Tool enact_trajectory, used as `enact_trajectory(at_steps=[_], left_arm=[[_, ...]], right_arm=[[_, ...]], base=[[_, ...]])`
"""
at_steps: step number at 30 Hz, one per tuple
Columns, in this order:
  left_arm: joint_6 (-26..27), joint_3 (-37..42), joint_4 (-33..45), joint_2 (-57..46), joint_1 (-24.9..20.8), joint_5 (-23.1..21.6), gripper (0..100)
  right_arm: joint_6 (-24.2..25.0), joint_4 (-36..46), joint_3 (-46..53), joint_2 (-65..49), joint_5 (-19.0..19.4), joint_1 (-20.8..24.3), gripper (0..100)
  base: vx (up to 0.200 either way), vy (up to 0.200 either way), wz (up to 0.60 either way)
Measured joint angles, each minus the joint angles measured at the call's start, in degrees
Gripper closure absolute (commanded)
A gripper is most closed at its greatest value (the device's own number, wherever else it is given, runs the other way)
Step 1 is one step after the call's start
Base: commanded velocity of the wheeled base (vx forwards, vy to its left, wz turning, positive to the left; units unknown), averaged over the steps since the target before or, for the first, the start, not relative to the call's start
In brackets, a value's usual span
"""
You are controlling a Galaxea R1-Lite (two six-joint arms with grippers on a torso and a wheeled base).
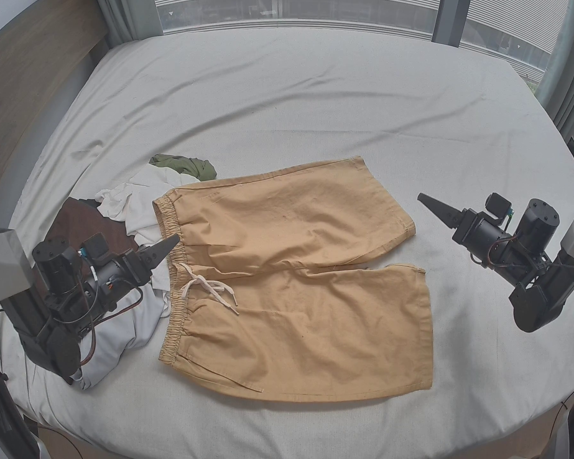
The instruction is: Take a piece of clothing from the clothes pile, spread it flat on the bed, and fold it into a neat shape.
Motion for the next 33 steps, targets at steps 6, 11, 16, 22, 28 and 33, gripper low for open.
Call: enact_trajectory(at_steps=[6,11,16,22,28,33], left_arm=[[7.45,6.64,0.05,-2.73,2.41,-3.72,0],[7.96,9.68,0.05,-2.78,1.68,-4.00,0],[7.96,11.58,0.05,-0.83,1.21,-4.07,0],[7.98,12.20,0.05,3.91,0.55,-4.29,0],[8.12,12.42,0.00,8.48,-0.85,-4.21,0],[8.13,12.73,0.00,11.19,-1.46,-3.89,0]], right_arm=[[-4.00,-0.05,5.00,-1.34,0.06,1.00,0],[-4.35,-0.02,7.25,-1.95,0.04,1.27,0],[-4.50,-0.02,7.73,-2.17,0.06,0.98,0],[-4.50,0.00,7.81,-2.15,0.09,0.78,0],[-4.50,0.00,7.86,-1.97,0.09,0.67,0],[-4.50,0.01,7.78,-1.88,0.09,0.61,0]], base=[[0.000,0.000,0.00],[0.000,0.000,0.00],[0.000,0.000,0.00],[0.000,0.000,0.00],[0.000,0.000,0.00],[0.000,0.000,0.00]])
